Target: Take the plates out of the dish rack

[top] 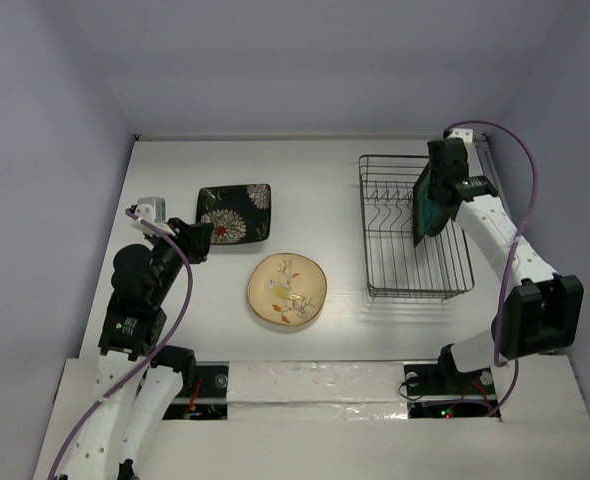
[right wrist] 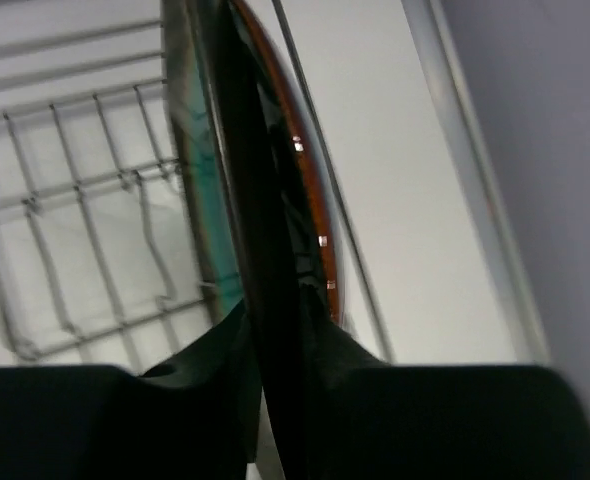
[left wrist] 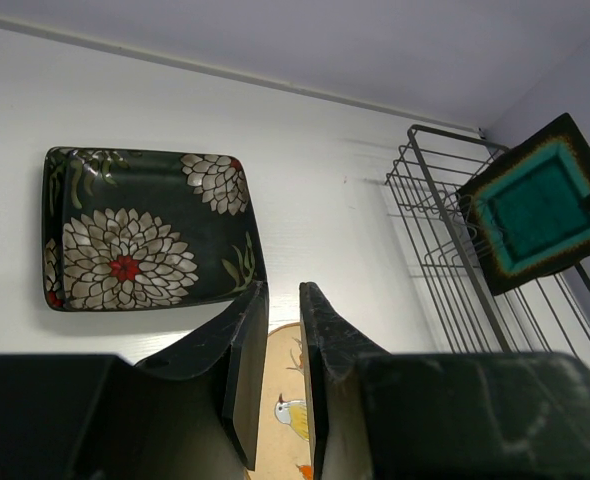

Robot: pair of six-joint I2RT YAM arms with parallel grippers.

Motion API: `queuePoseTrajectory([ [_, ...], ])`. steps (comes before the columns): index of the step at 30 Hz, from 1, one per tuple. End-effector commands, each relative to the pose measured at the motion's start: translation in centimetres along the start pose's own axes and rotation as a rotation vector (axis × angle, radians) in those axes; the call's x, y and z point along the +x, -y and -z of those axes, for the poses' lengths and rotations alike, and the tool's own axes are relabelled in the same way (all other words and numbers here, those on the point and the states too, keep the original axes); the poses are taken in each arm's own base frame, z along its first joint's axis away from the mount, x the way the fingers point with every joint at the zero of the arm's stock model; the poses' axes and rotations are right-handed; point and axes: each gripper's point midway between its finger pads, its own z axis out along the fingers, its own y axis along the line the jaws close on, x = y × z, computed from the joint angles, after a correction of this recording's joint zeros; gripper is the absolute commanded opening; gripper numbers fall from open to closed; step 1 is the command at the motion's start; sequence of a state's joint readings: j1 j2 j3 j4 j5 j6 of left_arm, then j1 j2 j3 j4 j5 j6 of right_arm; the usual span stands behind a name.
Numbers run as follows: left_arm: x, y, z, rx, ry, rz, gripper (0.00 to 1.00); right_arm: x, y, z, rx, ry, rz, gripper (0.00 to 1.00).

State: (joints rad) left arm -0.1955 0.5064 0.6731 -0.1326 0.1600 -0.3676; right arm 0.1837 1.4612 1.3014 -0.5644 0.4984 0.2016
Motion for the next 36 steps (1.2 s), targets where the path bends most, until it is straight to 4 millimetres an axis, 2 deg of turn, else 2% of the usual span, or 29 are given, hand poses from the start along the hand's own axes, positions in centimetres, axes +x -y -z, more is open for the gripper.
queuePoseTrajectory([
  [1, -1.8, 0.9, 0.3, 0.03, 0.056, -0.013, 0.17, -3.5, -0.2, 1.6, -0.028, 0.089, -0.053, 0.14],
  [2, -1.8, 0.7, 0.2, 0.021, 0.059, -0.013, 0.17, -3.8, 0.0, 1.9, -0.029, 0.1, -0.052, 0.08],
  [7, -1.8, 0.8, 0.2, 0.026, 0.056, -0.013, 0.17, -5.7, 0.6, 3.4, -0.032, 0.146, -0.054, 0.0],
  [16, -1.7, 0.8, 0.1, 0.028, 0.054, -0.011, 0.17, -9.3, 2.3, 6.8, -0.029, 0.245, -0.013, 0.0],
  [21, -1.6, 0.9, 0.0, 0.033, 0.048, -0.008, 0.17, -10.1, 1.8, 8.0, -0.061, 0.272, 0.023, 0.0],
  [24, -1.7, 0.9, 0.0, 0.032, 0.05, -0.009, 0.17, -9.8, 1.6, 7.8, -0.046, 0.255, 0.037, 0.0],
  [27, -1.5, 0.8, 0.0, 0.03, 0.046, -0.007, 0.17, -11.2, 1.5, 9.2, -0.051, 0.297, 0.021, 0.0],
  [32, -1.6, 0.9, -0.1, 0.034, 0.046, -0.006, 0.17, -14.4, 2.2, 13.2, -0.064, 0.391, -0.022, 0.0],
  [36, -1.7, 1.0, 0.0, 0.037, 0.05, -0.007, 0.17, -16.0, 2.1, 15.7, -0.093, 0.449, -0.046, 0.0],
])
